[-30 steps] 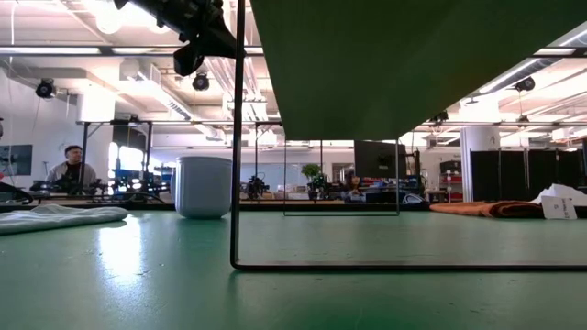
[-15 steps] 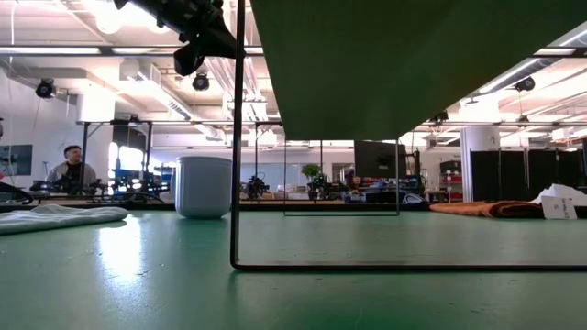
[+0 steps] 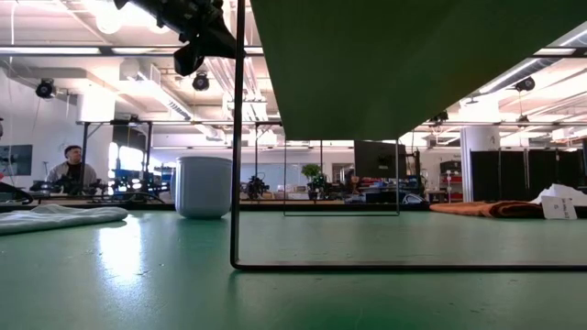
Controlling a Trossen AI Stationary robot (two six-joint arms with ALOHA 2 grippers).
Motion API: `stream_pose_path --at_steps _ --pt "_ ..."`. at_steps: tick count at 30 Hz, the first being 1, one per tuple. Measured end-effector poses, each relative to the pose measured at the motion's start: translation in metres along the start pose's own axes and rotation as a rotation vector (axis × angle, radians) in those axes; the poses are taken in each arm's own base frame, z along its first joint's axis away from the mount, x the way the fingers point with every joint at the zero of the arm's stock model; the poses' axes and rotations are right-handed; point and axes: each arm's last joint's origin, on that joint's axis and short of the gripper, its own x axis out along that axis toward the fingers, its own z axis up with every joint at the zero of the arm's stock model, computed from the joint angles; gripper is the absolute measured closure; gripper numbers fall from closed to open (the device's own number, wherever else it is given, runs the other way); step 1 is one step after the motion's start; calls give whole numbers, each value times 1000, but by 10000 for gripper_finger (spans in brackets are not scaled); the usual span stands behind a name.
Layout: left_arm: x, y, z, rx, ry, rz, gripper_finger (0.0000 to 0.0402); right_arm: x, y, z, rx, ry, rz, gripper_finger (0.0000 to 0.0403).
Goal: Stack small to large cups/mugs on shelf
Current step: Put the green cup on the shelf aligned with the black cup
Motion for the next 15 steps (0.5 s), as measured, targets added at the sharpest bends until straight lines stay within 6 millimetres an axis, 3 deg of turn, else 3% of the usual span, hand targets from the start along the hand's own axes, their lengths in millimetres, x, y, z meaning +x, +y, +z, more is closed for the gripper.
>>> stream_pose_path --at_steps 4,15 --pt "0 0 0 0 0 0 393 0 -1 0 1 8 -1 372" --pt "0 0 0 -2 0 -1 393 -12 -20 13 85 61 -9 373"
